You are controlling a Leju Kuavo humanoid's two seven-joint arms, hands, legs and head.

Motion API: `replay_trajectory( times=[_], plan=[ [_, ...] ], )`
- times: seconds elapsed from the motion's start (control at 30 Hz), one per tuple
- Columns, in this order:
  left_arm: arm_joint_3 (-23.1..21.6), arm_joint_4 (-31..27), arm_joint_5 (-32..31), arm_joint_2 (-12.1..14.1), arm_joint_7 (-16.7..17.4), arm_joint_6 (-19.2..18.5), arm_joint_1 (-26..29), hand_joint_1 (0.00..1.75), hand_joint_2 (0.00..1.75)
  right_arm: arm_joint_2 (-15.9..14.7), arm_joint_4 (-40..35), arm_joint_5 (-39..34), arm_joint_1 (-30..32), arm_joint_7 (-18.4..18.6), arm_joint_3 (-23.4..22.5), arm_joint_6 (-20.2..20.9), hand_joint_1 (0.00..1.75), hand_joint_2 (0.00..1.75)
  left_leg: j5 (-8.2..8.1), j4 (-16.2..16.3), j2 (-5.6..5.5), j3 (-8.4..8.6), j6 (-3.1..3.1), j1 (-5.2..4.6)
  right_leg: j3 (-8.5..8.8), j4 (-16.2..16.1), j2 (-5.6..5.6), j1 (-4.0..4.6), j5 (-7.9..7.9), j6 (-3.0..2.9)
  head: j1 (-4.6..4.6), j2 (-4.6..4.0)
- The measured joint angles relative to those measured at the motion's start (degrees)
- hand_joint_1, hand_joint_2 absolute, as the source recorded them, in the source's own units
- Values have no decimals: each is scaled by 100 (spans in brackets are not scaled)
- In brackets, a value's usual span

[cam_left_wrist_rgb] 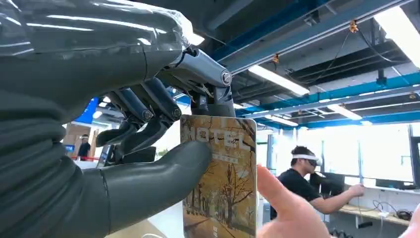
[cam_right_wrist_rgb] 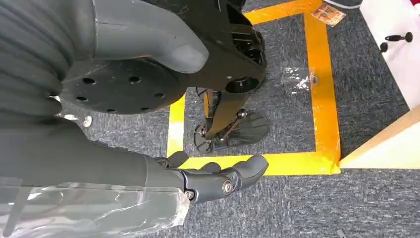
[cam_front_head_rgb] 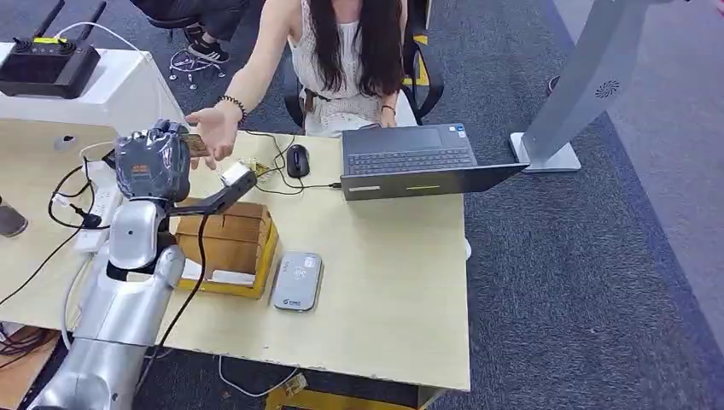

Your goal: Pass the card to the sensor for recognition and then transmit it.

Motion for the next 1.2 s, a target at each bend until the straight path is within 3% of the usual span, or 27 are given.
replay_trajectory(
  times=[0.17,0.2,0.67,0.73,0.77,0.87,0.97,1.03,1.2],
  plan=[
    [57,192,-22,59,15,-17,-178,175,175,0,0,24,-10,4,0,0,0,175,1,0,0,1,-1,1,0,0,-1,0,0,0,2,0],
    [59,227,-26,66,17,-24,-233,0,175,0,0,26,-14,9,0,0,0,175,1,0,0,0,-1,1,0,1,-1,0,0,0,2,0],
    [135,304,133,55,114,-157,-356,0,175,0,0,35,-15,17,0,-2,0,175,1,0,0,0,-1,0,0,0,0,0,0,0,0,0],
    [149,154,368,35,-42,-105,-242,0,175,0,0,-2,-8,-2,-2,0,0,175,0,0,2,0,-1,0,0,0,2,0,0,0,0,0],
    [157,-34,644,24,-211,-107,-141,0,175,0,0,-18,-2,-13,-11,0,0,0,0,0,4,0,-1,-1,1,1,4,0,0,0,2,0],
    [251,-844,1970,13,-949,-298,444,0,175,0,0,-151,30,-68,-76,0,0,0,-8,-2,12,-1,0,-2,2,0,14,0,-2,0,2,0],
    [407,-2012,3923,109,-1879,-951,1449,0,175,0,0,-315,79,-122,-234,26,0,0,-23,-2,32,4,2,-3,-1,-1,35,-1,-13,-5,0,0],
    [536,-2537,4319,144,-2112,-1087,1915,0,175,0,-2,-339,114,-131,-311,37,0,0,-26,-2,25,1,0,0,-5,-3,29,-1,-20,-6,2,0],
    [743,-3223,4393,207,-2172,-1200,2367,0,175,0,-2,-341,108,-138,-426,77,0,0,-25,-3,10,0,-1,1,1,-3,12,0,-22,-4,0,0]
  ],
)
